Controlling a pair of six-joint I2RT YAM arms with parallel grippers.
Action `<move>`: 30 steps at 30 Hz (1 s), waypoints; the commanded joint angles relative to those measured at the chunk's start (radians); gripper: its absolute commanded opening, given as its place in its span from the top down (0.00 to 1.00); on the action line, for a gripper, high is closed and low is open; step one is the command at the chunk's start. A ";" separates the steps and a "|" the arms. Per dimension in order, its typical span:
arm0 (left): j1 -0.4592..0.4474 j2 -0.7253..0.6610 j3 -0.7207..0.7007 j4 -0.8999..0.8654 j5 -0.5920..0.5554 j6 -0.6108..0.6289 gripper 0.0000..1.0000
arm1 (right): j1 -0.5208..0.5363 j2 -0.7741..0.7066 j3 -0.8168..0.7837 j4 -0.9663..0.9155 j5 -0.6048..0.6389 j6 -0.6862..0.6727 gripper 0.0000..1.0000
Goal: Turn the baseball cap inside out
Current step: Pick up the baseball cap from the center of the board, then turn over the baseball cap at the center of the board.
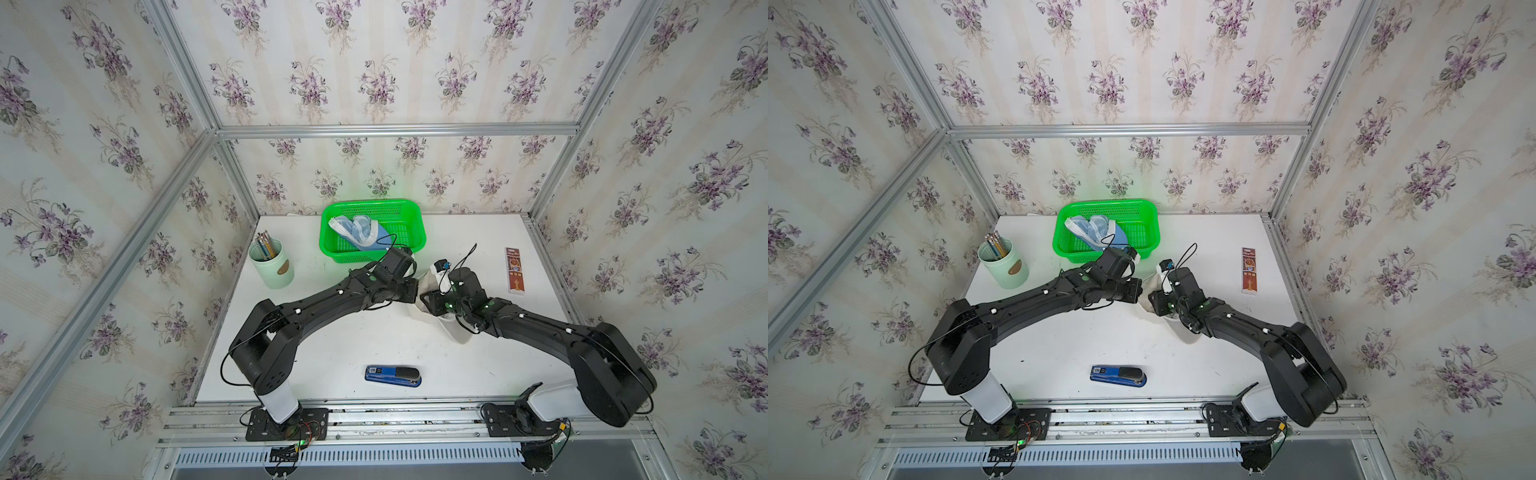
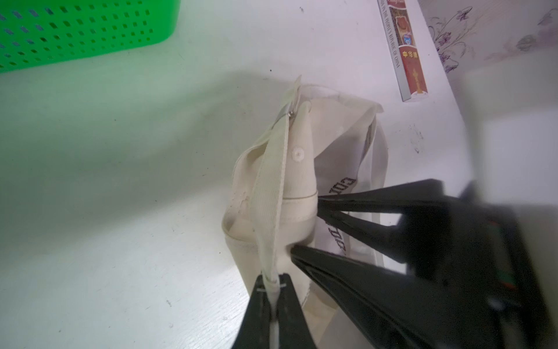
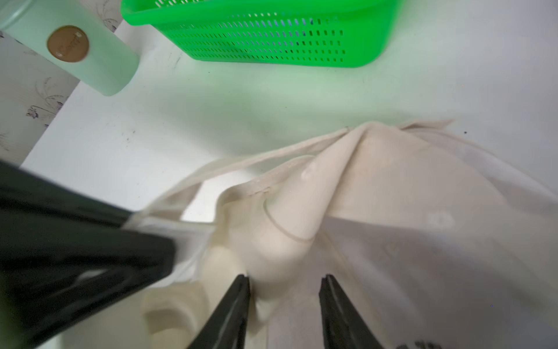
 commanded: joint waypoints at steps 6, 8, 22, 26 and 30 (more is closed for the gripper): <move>-0.008 -0.125 -0.091 0.213 0.119 0.086 1.00 | 0.009 0.264 0.100 0.212 -0.060 0.080 0.49; -0.005 -0.151 -0.092 0.186 0.063 0.069 1.00 | 0.013 0.230 0.085 0.221 -0.041 0.098 0.42; 0.014 -0.233 -0.090 0.103 -0.107 0.255 1.00 | -0.050 -0.321 -0.028 -0.100 0.078 -0.078 0.21; 0.014 -0.258 -0.077 0.076 -0.075 0.379 1.00 | -0.176 -0.203 -0.020 -0.036 -0.014 -0.103 0.16; 0.014 -0.305 -0.067 0.056 -0.037 0.445 1.00 | -0.194 -0.098 0.003 0.057 -0.008 -0.119 0.16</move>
